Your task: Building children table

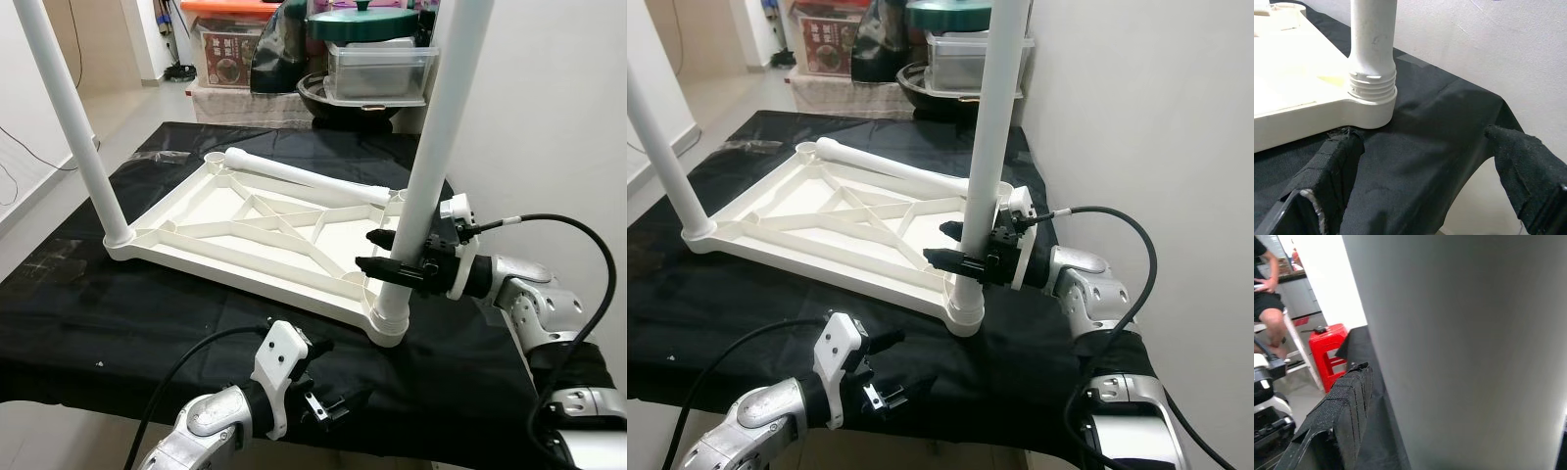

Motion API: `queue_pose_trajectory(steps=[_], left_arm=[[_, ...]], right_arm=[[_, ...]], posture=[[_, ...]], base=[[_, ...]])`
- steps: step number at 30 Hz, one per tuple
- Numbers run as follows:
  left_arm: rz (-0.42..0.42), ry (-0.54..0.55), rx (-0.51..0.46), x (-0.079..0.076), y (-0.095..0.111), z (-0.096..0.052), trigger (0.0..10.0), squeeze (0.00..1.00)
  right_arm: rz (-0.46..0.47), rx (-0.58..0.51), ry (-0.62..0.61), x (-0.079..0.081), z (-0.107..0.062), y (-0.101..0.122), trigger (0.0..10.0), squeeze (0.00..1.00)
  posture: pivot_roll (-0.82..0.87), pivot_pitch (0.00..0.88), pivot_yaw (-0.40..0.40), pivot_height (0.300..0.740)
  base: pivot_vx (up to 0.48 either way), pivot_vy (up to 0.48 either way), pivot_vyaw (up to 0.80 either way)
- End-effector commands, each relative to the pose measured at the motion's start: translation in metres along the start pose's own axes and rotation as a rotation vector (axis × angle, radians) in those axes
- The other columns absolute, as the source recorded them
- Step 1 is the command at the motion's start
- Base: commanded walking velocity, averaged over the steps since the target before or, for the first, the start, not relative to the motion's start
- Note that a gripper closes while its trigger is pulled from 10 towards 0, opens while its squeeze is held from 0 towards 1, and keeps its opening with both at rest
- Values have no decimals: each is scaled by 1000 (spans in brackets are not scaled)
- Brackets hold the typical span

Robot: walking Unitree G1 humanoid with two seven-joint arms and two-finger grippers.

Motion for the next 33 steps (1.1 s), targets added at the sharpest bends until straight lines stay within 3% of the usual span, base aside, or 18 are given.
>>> queue_pose_trajectory(steps=[1,3,4,11,16,17,18,19,20,22,23,24,25,27,28,29,30,33], left_arm=[[9,-9,7,-3,-1,-1,10000,0],[9,-11,6,-3,-1,-2,10000,0],[10,-13,5,-3,-1,-2,10000,0],[13,-14,4,-3,-1,-2,10000,0],[20,-12,3,-1,-2,0,10000,0],[23,-11,3,0,-3,1,10000,0],[23,-11,3,0,-3,1,10000,0],[25,-9,5,3,-4,4,10000,0],[25,-9,5,3,-4,4,10000,0],[29,-7,11,8,-7,7,10000,0],[29,-7,11,8,-7,7,10000,0],[31,-8,14,10,-8,9,10000,0],[36,-11,17,11,-9,10,10000,0],[36,-11,17,11,-9,10,10000,0],[39,-11,20,13,-10,12,10000,0],[39,-11,20,13,-10,12,10000,0],[43,-12,21,14,-10,13,10000,0],[48,-10,24,14,-12,16,10000,0]], right_arm=[[-20,-18,76,8,8,8,10000,0],[-37,-19,111,14,11,9,10000,0],[-58,-17,145,20,17,8,0,0],[-91,-24,172,28,26,6,0,0],[-123,-30,40,24,29,-5,0,0],[-142,-41,-134,11,26,-9,0,0],[-142,-41,-134,11,26,-9,0,0],[-143,-60,-376,-9,15,-11,0,0],[-143,-60,-376,-9,15,-11,0,0],[-90,-80,-915,-44,-30,-19,0,0],[-90,-80,-915,-44,-30,-19,0,0],[-47,-88,-1121,-51,-52,-25,0,0],[-17,-89,-1342,-51,-76,-31,0,0],[-17,-89,-1342,-51,-76,-31,0,0],[3,-94,-1539,-45,-95,-35,0,0],[3,-94,-1539,-45,-95,-35,0,0],[34,-111,-1685,-35,-105,-38,0,0],[96,-145,-1826,-20,-94,-42,0,0]], posture=[[240,0,-58,740],[243,0,-59,740],[245,0,-58,740],[247,0,-57,740],[239,0,-53,740],[232,0,-51,740],[232,0,-51,740],[217,0,-44,740],[217,0,-44,740],[196,0,-27,740],[196,0,-27,740],[193,0,-25,740],[186,0,-17,740],[186,0,-17,740],[185,0,-14,740],[185,0,-14,740],[186,0,-15,740],[189,0,-21,740]], base=[[0,0,0],[0,0,0],[0,0,0],[0,0,0],[0,0,0],[0,0,0],[0,0,0],[0,0,0],[0,0,0],[0,0,0],[0,0,0],[0,0,0],[0,0,0],[0,0,0],[0,0,0],[0,0,0],[0,0,0],[0,0,0]])
Point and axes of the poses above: a point about 5 cm out from each wrist's last joint towards the gripper, its own z axis pointing out of the wrist towards the gripper, its own y axis along the axis of the wrist's last joint, x = y × z, the point moved 5 cm from there along z, pointing out of the wrist towards the gripper, and after that the axes turned 1 degree about -z, right-handed, at the moved point
